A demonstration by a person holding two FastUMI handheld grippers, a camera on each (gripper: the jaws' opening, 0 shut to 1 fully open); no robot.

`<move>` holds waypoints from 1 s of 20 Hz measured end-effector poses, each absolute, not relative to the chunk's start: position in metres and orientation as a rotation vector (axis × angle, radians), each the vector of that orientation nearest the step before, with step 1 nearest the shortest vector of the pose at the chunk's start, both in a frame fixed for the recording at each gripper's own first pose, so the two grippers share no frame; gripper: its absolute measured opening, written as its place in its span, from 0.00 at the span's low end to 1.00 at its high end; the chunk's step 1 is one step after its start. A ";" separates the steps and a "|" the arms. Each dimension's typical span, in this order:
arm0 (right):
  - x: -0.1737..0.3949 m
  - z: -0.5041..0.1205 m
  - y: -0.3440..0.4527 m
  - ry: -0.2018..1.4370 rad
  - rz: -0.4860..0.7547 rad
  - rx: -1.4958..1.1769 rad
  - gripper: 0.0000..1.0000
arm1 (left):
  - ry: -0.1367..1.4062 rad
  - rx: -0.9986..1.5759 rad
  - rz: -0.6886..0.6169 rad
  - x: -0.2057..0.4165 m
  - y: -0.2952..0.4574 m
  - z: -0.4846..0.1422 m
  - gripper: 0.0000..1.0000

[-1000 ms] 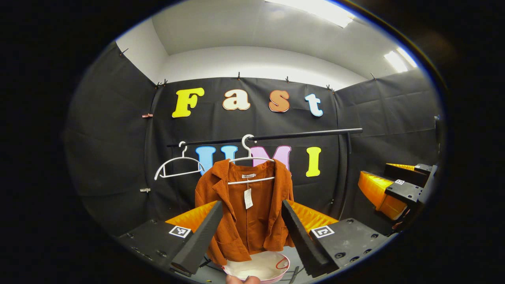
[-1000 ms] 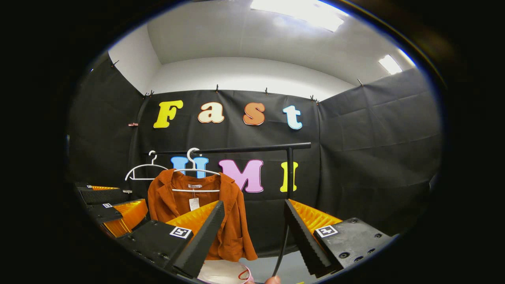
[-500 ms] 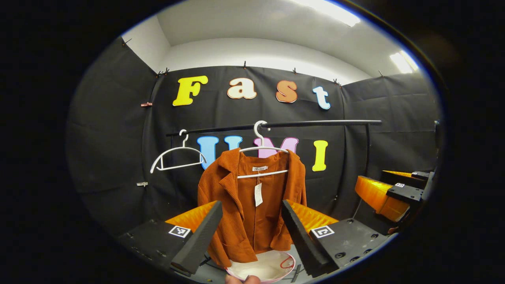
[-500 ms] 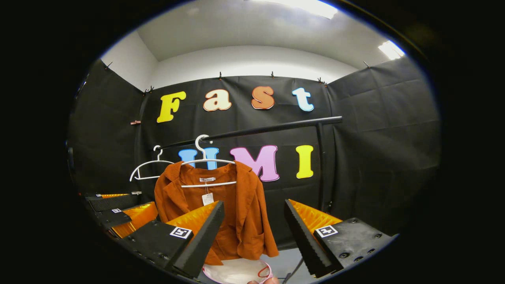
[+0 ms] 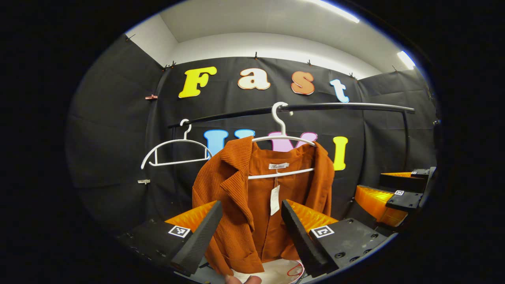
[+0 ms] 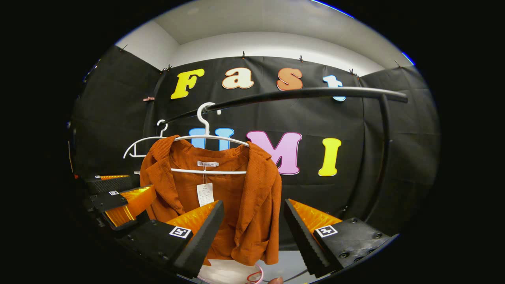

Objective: Grasp the clothes on the hanger with both hands and then place them into the laundry hamper below.

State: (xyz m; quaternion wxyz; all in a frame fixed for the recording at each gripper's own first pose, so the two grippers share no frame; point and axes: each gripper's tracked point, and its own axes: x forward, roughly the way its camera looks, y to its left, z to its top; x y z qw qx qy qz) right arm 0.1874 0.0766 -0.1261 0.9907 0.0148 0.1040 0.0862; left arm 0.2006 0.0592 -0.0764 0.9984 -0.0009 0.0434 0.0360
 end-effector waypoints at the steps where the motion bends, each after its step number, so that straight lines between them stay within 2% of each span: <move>1: 0.199 -0.134 0.078 0.226 0.179 0.054 0.98 | 0.086 0.004 0.097 0.210 0.062 -0.078 0.92; 2: 0.212 -0.142 0.078 0.238 0.182 0.073 0.98 | 0.081 0.010 0.124 0.219 0.067 -0.080 0.95; 3: 0.224 -0.147 0.079 0.243 0.185 0.086 0.98 | 0.082 0.013 0.145 0.228 0.071 -0.082 0.92; 4: 0.237 -0.152 0.080 0.245 0.189 0.100 0.99 | 0.086 0.013 0.164 0.236 0.073 -0.086 0.95; 6: 0.260 -0.159 0.081 0.248 0.196 0.135 0.98 | 0.082 0.013 0.198 0.249 0.078 -0.088 0.92; 7: 0.270 -0.164 0.082 0.251 0.202 0.151 0.98 | 0.080 0.016 0.214 0.255 0.080 -0.088 0.95; 11: 0.307 -0.180 0.087 0.266 0.227 0.181 0.97 | 0.070 0.026 0.259 0.275 0.083 -0.090 0.95; 16: 0.336 -0.186 0.092 0.255 0.238 0.169 0.97 | 0.057 0.047 0.309 0.292 0.090 -0.090 0.95; 19: 0.344 -0.183 0.104 0.236 0.280 0.170 0.98 | 0.060 0.047 0.317 0.300 0.094 -0.090 0.92; 20: 0.351 -0.188 0.107 0.235 0.278 0.167 0.84 | 0.060 0.045 0.317 0.300 0.095 -0.091 0.89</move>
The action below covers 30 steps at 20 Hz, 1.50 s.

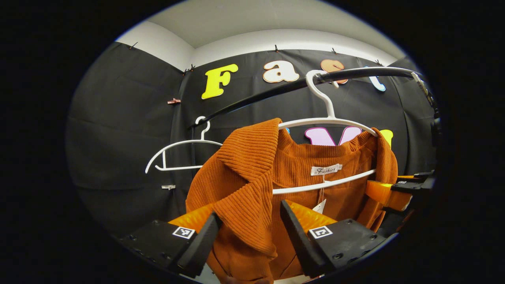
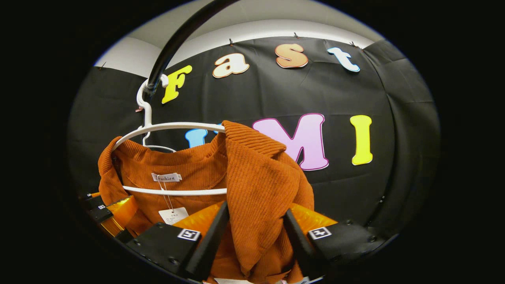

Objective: Grasp the clothes on the hanger with both hands and then place them into the laundry hamper below.

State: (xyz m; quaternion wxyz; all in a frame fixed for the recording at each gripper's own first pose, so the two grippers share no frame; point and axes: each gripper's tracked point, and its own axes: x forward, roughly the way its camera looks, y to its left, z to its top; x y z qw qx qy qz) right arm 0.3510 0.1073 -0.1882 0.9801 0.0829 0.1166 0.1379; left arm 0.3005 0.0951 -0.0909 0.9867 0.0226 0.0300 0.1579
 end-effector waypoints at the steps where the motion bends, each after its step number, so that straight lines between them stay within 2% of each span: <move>1: 0.356 -0.190 0.107 0.239 0.273 0.172 0.71 | 0.062 0.043 0.321 0.302 0.098 -0.090 0.82; 2: 0.356 -0.192 0.108 0.249 0.275 0.190 0.56 | 0.070 0.036 0.323 0.303 0.102 -0.091 0.77; 3: 0.357 -0.196 0.104 0.265 0.261 0.205 0.41 | 0.083 0.017 0.309 0.307 0.104 -0.093 0.67; 4: 0.358 -0.194 0.100 0.275 0.260 0.228 0.20 | 0.096 -0.009 0.293 0.307 0.105 -0.095 0.56; 5: 0.358 -0.193 0.100 0.282 0.262 0.243 0.14 | 0.108 -0.032 0.283 0.309 0.108 -0.097 0.45; 7: 0.354 -0.196 0.108 0.324 0.313 0.269 0.14 | 0.118 -0.071 0.283 0.307 0.117 -0.096 0.14; 8: 0.356 -0.207 0.112 0.368 0.334 0.284 0.14 | 0.117 -0.081 0.280 0.310 0.119 -0.095 0.12; 9: 0.357 -0.202 0.109 0.387 0.341 0.321 0.05 | 0.115 -0.080 0.276 0.311 0.118 -0.092 0.10; 13: 0.350 -0.205 0.114 0.484 0.397 0.390 0.05 | 0.173 -0.039 0.237 0.310 0.117 -0.096 0.08; 17: 0.343 -0.200 0.106 0.618 0.458 0.389 0.05 | 0.282 -0.125 0.120 0.307 0.112 -0.096 0.06; 20: 0.357 -0.191 0.085 0.609 0.404 0.376 0.05 | 0.335 -0.173 0.084 0.304 0.117 -0.094 0.05; 26: 0.380 -0.155 0.040 0.424 0.241 0.363 0.05 | 0.300 -0.138 0.128 0.299 0.136 -0.078 0.05; 30: 0.393 -0.144 0.014 0.356 0.151 0.332 0.04 | 0.249 -0.109 0.165 0.297 0.160 -0.054 0.05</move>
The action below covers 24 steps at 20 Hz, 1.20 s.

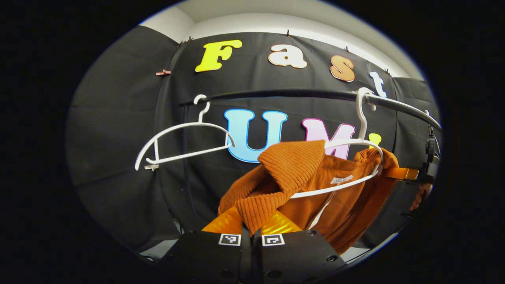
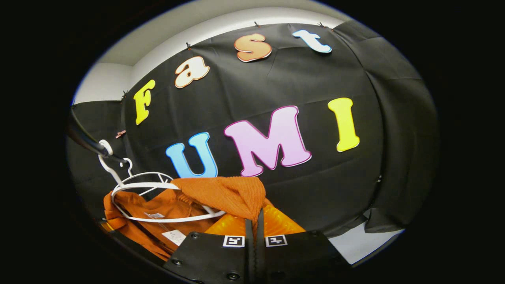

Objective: Grasp the clothes on the hanger with both hands and then place them into the laundry hamper below.

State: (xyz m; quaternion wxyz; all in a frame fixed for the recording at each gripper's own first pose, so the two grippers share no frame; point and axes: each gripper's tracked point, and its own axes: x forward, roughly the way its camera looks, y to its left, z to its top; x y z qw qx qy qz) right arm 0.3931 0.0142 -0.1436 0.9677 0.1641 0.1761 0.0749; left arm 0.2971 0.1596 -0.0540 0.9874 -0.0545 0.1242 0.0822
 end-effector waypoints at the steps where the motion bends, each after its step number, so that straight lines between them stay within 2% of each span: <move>1: 0.397 -0.143 0.010 0.351 0.136 0.335 0.05 | 0.248 -0.122 0.168 0.299 0.165 -0.051 0.05; 4: 0.406 -0.161 0.007 0.386 0.102 0.338 0.05 | 0.247 -0.115 0.178 0.301 0.174 -0.047 0.05; 12: 0.379 -0.221 0.037 0.498 0.143 0.295 0.05 | 0.224 -0.154 0.174 0.295 0.192 -0.023 0.05; 21: 0.387 -0.218 0.037 0.482 0.120 0.305 0.04 | 0.227 -0.121 0.129 0.303 0.213 0.024 0.05; 24: 0.392 -0.218 0.036 0.480 0.119 0.304 0.05 | 0.255 -0.138 0.123 0.315 0.221 0.009 0.05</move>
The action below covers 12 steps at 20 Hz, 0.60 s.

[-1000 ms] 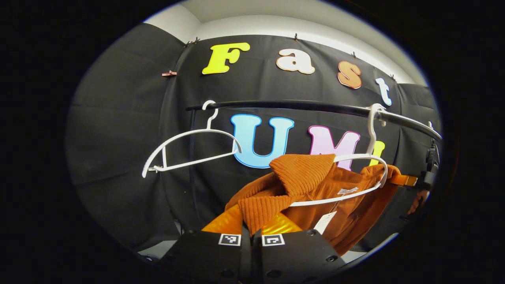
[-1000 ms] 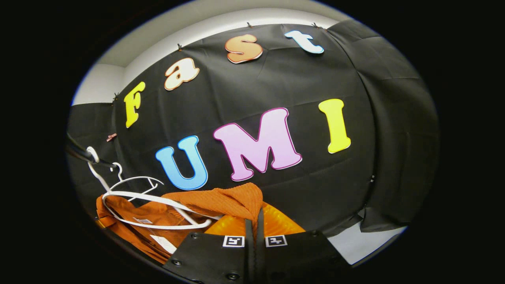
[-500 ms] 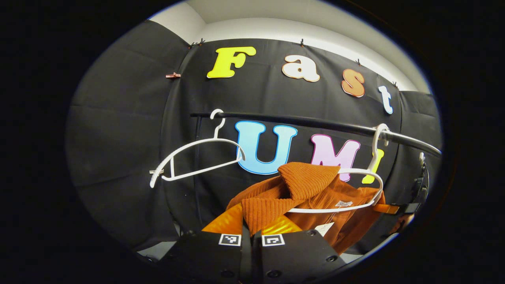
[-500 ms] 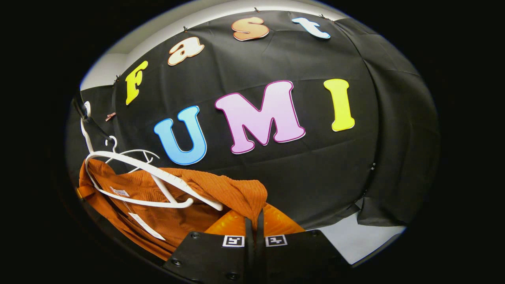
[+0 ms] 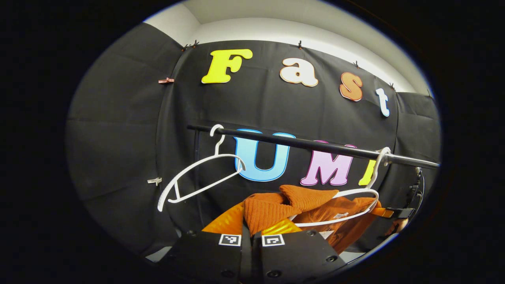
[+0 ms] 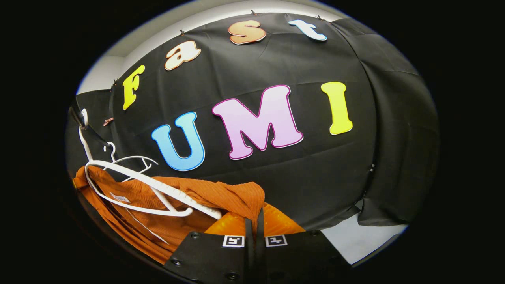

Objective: Grasp the clothes on the hanger with both hands and then place them into the laundry hamper below.

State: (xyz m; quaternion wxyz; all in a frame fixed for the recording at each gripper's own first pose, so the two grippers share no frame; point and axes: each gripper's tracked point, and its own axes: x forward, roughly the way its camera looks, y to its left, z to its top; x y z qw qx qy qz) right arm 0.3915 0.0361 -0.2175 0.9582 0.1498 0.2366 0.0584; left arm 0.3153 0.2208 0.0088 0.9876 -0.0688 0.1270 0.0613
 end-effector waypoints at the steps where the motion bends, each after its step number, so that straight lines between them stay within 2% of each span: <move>1: 0.393 -0.218 0.036 0.484 0.118 0.303 0.05 | 0.275 -0.139 0.120 0.319 0.223 0.001 0.05; 6: 0.402 -0.217 0.031 0.484 0.113 0.321 0.05 | 0.294 -0.156 0.103 0.330 0.234 -0.001 0.05; 12: 0.387 -0.255 0.053 0.571 0.146 0.337 0.05 | 0.451 -0.214 0.142 0.329 0.251 -0.081 0.05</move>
